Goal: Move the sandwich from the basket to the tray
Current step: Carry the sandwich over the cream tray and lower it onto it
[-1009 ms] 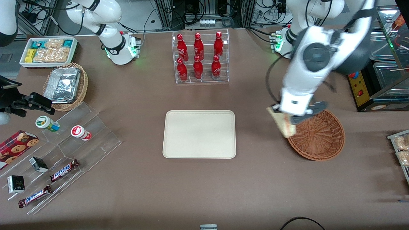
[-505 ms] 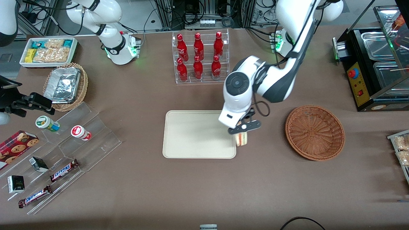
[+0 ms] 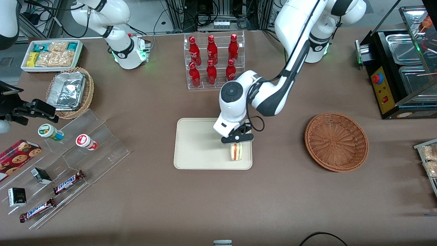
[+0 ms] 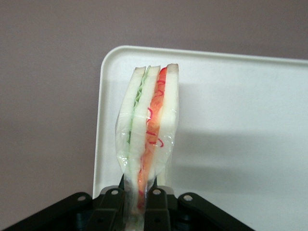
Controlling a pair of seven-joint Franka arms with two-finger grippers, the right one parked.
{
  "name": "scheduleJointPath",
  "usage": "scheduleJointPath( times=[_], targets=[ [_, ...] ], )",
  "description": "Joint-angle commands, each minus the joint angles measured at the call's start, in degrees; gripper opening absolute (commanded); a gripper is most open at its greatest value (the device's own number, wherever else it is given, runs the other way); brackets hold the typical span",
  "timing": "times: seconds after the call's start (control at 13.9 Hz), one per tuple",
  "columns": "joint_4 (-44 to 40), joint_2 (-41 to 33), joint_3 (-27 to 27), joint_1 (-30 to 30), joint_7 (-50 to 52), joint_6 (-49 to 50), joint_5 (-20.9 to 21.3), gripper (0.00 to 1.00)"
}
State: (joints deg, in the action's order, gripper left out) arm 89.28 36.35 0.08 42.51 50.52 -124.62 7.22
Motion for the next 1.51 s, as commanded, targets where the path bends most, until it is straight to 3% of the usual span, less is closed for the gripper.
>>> scheduleJointPath(
  times=[0.0,0.14,0.22,0.29,0.36,0.72,1.08,1.44],
  targets=[
    [-0.4,1.9,0.8,1.4,-0.2,-0.9,2.9,0.09],
    [-0.4,2.8,0.8,1.6,-0.2,-1.5,3.3,0.09],
    [-0.4,3.1,0.9,1.7,-0.2,-1.5,3.4,0.14],
    [-0.4,3.3,0.9,1.7,-0.2,-1.5,3.4,0.6],
    [-0.4,3.2,0.8,1.7,-0.2,-1.3,3.4,1.0],
    [-0.7,0.4,0.9,1.6,1.1,-0.6,2.6,1.0],
    [-0.6,-10.3,1.6,0.5,11.6,8.3,3.8,1.0],
    [-0.8,-20.3,7.4,-0.6,10.8,17.6,3.7,1.0]
  ],
)
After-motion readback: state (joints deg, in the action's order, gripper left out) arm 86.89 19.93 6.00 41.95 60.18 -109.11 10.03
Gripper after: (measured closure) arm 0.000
